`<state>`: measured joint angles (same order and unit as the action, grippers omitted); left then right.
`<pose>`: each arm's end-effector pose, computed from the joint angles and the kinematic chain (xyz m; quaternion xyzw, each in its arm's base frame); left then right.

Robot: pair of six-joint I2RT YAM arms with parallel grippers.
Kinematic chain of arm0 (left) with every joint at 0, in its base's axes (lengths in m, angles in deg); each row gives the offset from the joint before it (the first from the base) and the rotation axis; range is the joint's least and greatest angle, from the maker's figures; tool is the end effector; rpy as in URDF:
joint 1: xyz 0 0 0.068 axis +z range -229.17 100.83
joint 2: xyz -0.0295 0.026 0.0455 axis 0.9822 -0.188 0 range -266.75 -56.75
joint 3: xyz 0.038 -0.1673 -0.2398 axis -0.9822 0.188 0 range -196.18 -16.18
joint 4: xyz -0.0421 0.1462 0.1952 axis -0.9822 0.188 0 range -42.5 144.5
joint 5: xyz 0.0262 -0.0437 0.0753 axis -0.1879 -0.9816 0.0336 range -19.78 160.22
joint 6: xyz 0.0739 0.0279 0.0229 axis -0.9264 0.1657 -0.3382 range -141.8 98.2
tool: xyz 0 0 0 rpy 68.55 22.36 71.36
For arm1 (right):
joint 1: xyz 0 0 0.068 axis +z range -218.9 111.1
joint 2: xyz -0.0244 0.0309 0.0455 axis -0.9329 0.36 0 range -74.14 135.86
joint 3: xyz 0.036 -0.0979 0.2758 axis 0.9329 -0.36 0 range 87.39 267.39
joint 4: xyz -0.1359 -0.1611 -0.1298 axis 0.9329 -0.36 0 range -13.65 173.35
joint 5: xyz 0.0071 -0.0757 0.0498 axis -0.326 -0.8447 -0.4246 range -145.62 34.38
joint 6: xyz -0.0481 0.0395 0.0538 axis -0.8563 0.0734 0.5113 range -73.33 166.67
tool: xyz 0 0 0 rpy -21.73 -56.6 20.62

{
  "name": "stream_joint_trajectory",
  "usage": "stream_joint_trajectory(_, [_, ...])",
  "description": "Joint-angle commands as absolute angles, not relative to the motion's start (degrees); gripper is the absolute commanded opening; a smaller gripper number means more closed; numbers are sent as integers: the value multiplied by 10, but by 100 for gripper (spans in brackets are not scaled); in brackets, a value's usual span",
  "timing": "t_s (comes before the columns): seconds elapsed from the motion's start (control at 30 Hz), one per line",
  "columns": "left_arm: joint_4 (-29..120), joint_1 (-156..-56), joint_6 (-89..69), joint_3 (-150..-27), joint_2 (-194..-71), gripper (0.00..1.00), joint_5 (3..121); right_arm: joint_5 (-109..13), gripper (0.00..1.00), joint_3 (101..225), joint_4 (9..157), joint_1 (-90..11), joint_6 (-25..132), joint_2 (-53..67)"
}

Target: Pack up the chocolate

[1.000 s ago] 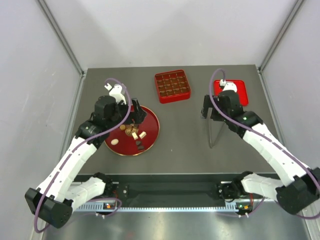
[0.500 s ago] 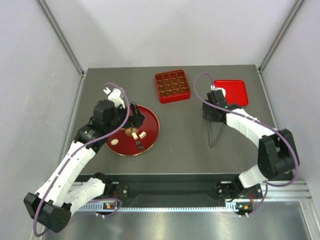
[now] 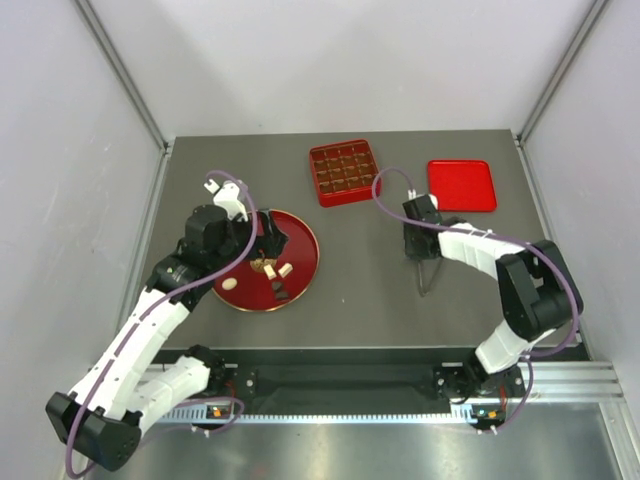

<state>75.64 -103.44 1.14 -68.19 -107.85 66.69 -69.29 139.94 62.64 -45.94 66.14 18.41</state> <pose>0.1789 -0.0855 0.3338 0.0260 0.8530 -0.2325 0.4664 0.2992 0.1084 0.1728 0.0008 0.9611 -0.0165 0.2757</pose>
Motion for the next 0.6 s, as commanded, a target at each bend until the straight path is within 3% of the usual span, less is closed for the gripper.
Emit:
stream_joint_trajectory(0.0, [736,-1036,6,-672,-1063,98,678,-683,35,1399,669,-422,649,188])
stream_joint_trajectory(0.27, [737,-1036,11,-668,-1056,98,684,-674,24,1399,671,-320,655,181])
stream_joint_trajectory(0.57, [733,-1036,5,-662,-1061,98,678,-663,23,1376,662,-244,651,135])
